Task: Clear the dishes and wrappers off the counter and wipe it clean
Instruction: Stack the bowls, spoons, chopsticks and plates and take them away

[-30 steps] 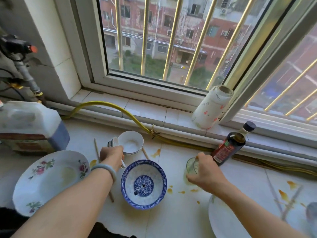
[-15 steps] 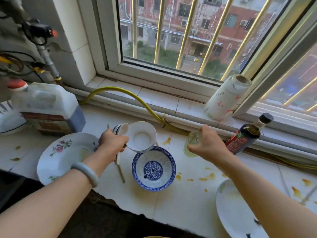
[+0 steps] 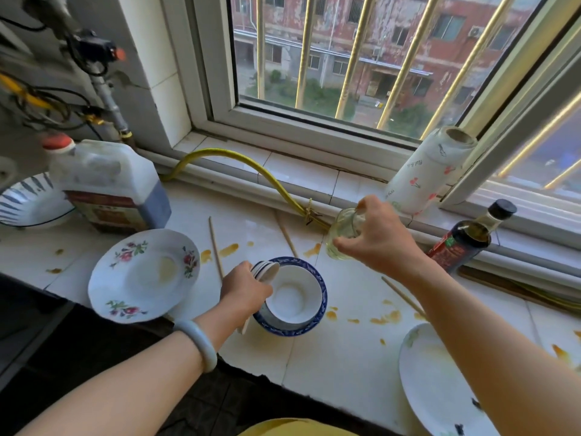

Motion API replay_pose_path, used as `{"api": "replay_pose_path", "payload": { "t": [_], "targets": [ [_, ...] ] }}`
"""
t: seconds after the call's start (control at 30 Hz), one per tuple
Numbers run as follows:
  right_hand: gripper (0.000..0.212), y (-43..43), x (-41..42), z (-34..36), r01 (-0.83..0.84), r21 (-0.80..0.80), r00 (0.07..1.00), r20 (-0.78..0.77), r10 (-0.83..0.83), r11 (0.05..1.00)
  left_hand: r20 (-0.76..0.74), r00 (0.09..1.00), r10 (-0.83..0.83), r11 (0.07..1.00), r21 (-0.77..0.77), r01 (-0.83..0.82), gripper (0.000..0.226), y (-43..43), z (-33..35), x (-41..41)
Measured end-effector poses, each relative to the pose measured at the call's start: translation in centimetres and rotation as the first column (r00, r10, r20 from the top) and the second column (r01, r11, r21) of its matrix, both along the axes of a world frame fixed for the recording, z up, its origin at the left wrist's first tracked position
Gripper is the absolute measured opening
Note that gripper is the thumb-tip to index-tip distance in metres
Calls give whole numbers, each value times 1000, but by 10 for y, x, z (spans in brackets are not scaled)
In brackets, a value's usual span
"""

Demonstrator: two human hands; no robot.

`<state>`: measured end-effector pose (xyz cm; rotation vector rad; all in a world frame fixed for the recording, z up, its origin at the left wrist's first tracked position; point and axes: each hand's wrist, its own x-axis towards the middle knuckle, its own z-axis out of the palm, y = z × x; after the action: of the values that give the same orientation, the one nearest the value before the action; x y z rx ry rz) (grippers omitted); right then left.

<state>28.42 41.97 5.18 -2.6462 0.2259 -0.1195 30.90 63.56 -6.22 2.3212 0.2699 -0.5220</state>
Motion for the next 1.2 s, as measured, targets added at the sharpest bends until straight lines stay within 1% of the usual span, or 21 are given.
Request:
{"api": "replay_pose_path", "payload": {
  "t": [0.33,0.57,0.7,0.8,1.03,1.13,1.2],
  "targets": [
    [64,26,-15,-1,-164,25,986,-16,165,986,-36,998,60,998,-21,-60,19,-2,-11,0],
    [63,57,-15,-26,-276,7,955,-115,275,961,-75,993,96,989,-105,-103,29,6,-7,-1],
    [66,69,-14,-44,-302,5,937,-182,298,953,-68,980,187,962,-188,-196,26,20,-7,-1],
    [67,75,-14,-56,-311,-8,926,-226,301,950,-69,973,219,948,-220,-229,21,27,-6,-2],
    [70,78,-15,-74,-323,-59,916,-271,296,944,-68,977,200,950,-232,-211,12,17,-9,-10],
    [67,77,-16,-79,-324,-74,915,-279,292,943,-12,990,143,974,-173,-143,15,8,-9,-12],
    [65,77,-16,-81,-321,-85,914,-287,286,943,19,991,133,981,-146,-129,21,4,-13,-12]
  ]
}}
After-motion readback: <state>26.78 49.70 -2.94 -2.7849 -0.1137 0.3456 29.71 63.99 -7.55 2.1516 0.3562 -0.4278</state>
